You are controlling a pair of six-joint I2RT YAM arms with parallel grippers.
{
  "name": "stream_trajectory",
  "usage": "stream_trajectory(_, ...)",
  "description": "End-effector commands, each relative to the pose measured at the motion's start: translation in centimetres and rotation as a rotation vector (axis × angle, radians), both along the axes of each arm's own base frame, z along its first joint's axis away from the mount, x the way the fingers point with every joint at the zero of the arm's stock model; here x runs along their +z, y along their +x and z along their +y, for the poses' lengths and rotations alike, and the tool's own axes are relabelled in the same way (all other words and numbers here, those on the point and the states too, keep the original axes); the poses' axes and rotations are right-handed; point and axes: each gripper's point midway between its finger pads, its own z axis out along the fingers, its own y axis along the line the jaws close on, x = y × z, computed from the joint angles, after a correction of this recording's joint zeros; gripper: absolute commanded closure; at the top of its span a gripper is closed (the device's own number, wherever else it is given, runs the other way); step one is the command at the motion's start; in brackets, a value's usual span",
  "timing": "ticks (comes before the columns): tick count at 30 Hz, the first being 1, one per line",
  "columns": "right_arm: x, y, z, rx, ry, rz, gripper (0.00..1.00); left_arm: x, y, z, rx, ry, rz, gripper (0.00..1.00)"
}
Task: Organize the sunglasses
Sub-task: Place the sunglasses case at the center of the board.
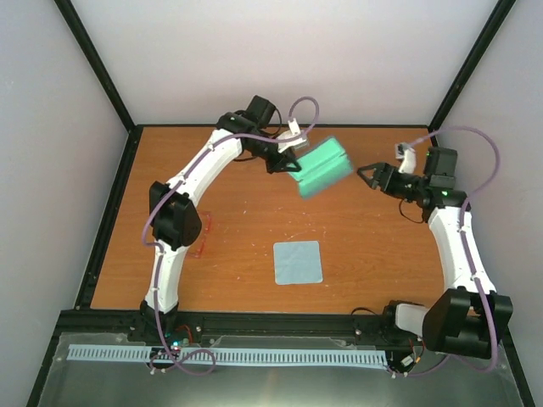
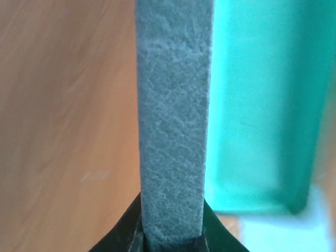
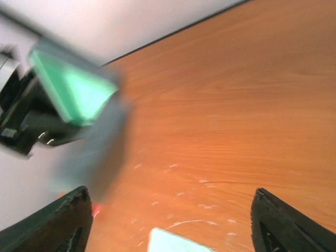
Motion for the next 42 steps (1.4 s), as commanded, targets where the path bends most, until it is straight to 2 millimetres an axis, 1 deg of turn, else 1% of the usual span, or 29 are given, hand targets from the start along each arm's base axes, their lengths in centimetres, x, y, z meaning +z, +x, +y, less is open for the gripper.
stream_trajectory(1, -4.9, 0.5, -6.7, -0.296, -0.177, 0.157, 0.17, -4.6, 4.4, 7.8, 0.024, 0.385, -0.299, 1.0)
stream_trajectory(3, -5.6, 1.0, -7.0, -0.322, -0.171, 0.176, 0.15, -5.2, 5.8, 8.9, 0.03, 0.465, -0.38, 1.0)
stream_trajectory(4, -5.8, 1.2, -6.8, -0.313, -0.154, 0.178, 0.15, -5.4, 6.5, 9.4, 0.041, 0.499, -0.414, 1.0)
stream_trajectory(7, -6.2, 2.0, -6.2, -0.299, -0.094, 0.181, 0.16, -5.8, 8.2, 10.0, 0.046, 0.563, -0.505, 1.0)
stream_trajectory(8, -6.5, 2.2, -6.1, -0.297, -0.08, 0.182, 0.17, -6.0, 8.5, 10.0, 0.043, 0.575, -0.527, 1.0)
stream_trajectory(11, -6.3, 2.7, -5.8, -0.282, -0.056, 0.168, 0.17, -6.4, 9.3, 9.7, 0.02, 0.594, -0.588, 1.0)
stream_trajectory(15, -6.4, 3.2, -5.7, -0.263, -0.058, 0.169, 0.17, -8.2, 10.2, 9.4, -0.017, 0.646, -0.649, 1.0)
stream_trajectory(20, -6.8, 3.5, -5.7, -0.253, -0.062, 0.17, 0.17, -10.9, 11.1, 9.1, -0.046, 0.672, -0.651, 0.99)
stream_trajectory(24, -7.1, 3.6, -5.6, -0.247, -0.06, 0.176, 0.17, -12.4, 11.4, 8.6, -0.071, 0.666, -0.637, 1.0)
stream_trajectory(28, -7.5, 3.9, -5.6, -0.242, -0.057, 0.182, 0.17, -14.6, 11.9, 8.7, -0.079, 0.696, -0.621, 1.0)
stream_trajectory(31, -7.6, 4.1, -5.6, -0.236, -0.055, 0.182, 0.17, -15.5, 12.1, 8.7, -0.075, 0.706, -0.602, 0.99)
stream_trajectory(33, -7.6, 4.3, -5.6, -0.234, -0.057, 0.181, 0.17, -15.5, 12.1, 8.6, -0.066, 0.704, -0.597, 0.95)
stream_trajectory(34, -7.7, 4.3, -5.6, -0.232, -0.058, 0.183, 0.17, -15.4, 12.1, 8.6, -0.06, 0.704, -0.597, 0.9)
stream_trajectory(36, -7.8, 4.2, -5.6, -0.23, -0.059, 0.187, 0.17, -15.2, 12.1, 8.5, -0.042, 0.708, -0.599, 0.84)
stream_trajectory(37, -7.9, 4.3, -5.6, -0.228, -0.06, 0.19, 0.17, -15.1, 12.1, 8.5, -0.029, 0.715, -0.6, 0.78)
stream_trajectory(38, -8.0, 4.2, -5.6, -0.226, -0.06, 0.191, 0.17, -14.9, 12.0, 8.6, -0.017, 0.717, -0.599, 0.74)
stream_trajectory(40, -8.2, 4.2, -5.5, -0.223, -0.06, 0.194, 0.17, -14.7, 11.7, 8.5, -0.003, 0.712, -0.589, 0.68)
stream_trajectory(41, -8.3, 4.1, -5.5, -0.222, -0.059, 0.196, 0.17, -14.7, 11.3, 8.5, -0.002, 0.71, -0.584, 0.62)
stream_trajectory(42, -8.3, 4.1, -5.5, -0.221, -0.057, 0.197, 0.17, -14.6, 11.1, 8.5, 0.0, 0.71, -0.583, 0.52)
